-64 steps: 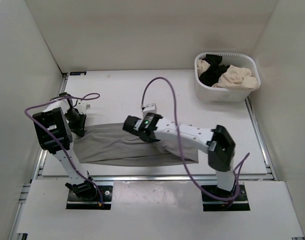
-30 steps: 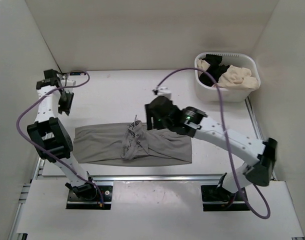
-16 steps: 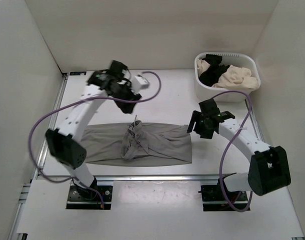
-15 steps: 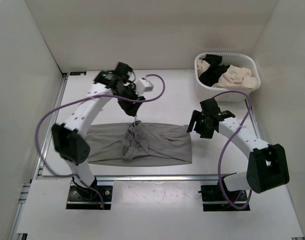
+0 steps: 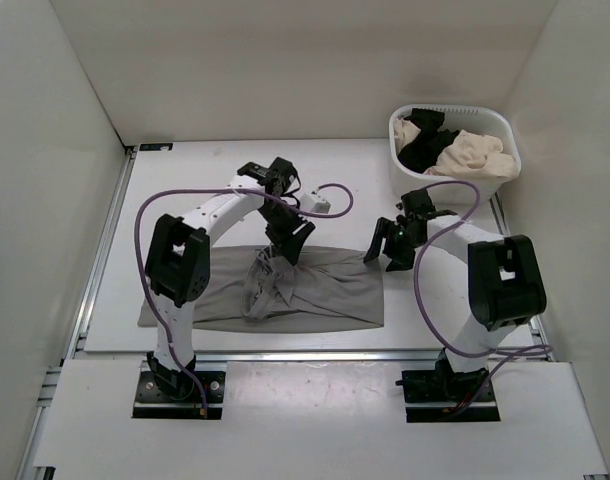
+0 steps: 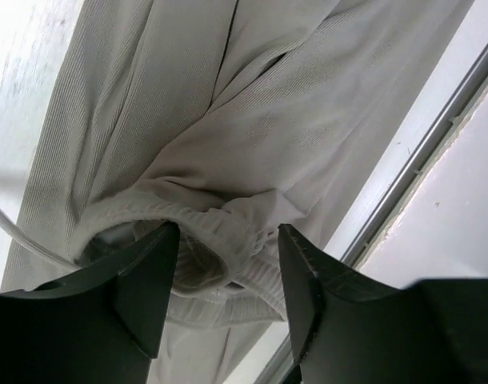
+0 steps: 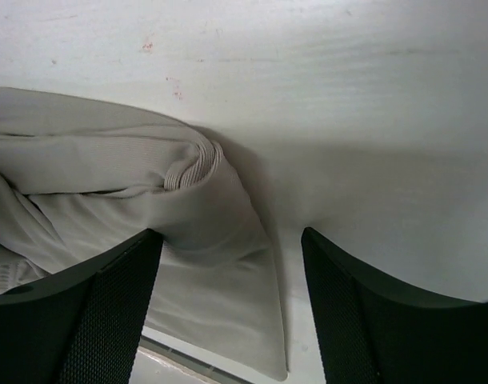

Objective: Fold and stack the trousers
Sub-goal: Fold the trousers

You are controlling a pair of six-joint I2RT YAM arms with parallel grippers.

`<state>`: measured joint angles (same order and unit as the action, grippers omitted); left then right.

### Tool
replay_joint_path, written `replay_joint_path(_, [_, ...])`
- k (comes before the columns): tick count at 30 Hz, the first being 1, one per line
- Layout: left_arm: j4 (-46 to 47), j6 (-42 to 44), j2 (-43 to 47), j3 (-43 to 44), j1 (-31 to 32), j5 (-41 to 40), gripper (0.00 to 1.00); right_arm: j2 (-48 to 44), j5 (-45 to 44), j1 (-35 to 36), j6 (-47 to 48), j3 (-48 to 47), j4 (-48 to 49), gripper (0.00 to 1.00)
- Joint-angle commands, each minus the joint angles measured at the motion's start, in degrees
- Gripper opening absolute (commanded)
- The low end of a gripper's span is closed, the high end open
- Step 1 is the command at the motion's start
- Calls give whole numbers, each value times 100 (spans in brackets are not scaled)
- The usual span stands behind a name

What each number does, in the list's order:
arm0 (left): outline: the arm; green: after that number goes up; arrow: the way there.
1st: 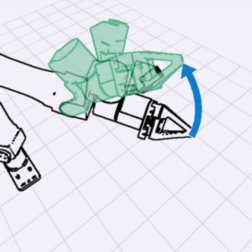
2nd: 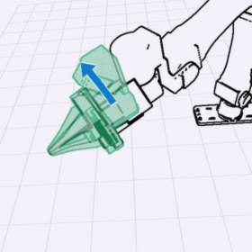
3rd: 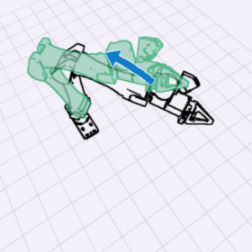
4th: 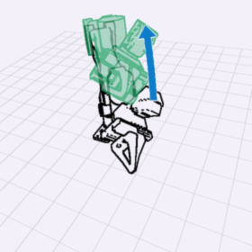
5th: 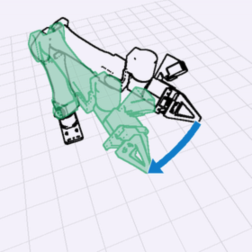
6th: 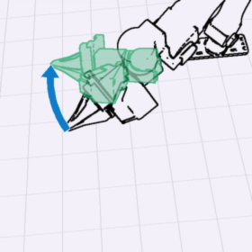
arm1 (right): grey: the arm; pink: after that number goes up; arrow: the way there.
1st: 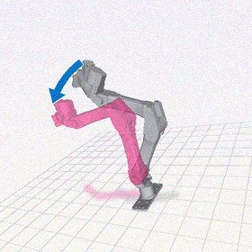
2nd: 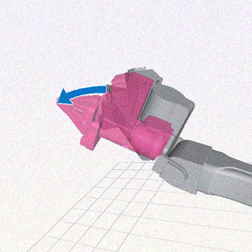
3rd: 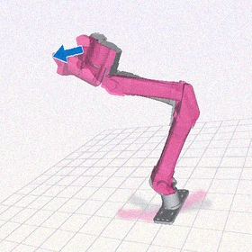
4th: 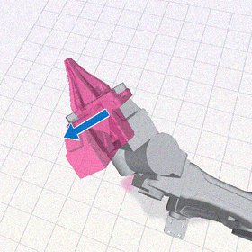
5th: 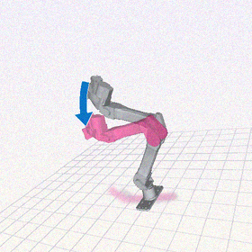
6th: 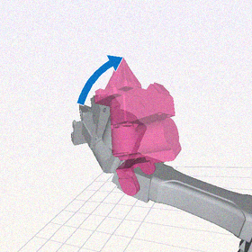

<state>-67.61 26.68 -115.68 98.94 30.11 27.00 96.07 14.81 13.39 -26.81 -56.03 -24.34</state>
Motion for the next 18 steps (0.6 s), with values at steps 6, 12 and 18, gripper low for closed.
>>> replay_joint_path(6, [266, 39, 835, -831, 92, 25, 61, 499, 418, 49, -26, -356, 237, 75])
replay_joint_path(12, [521, -207, 907, -1131, 92, -820, 42, 729, 365, 103, -219, -488, 297, 56])
replay_joint_path(18, [-154, 179, 1405, -1226, 92, -267, 14, 676, -4, 103, -334, -541, 105, 6])
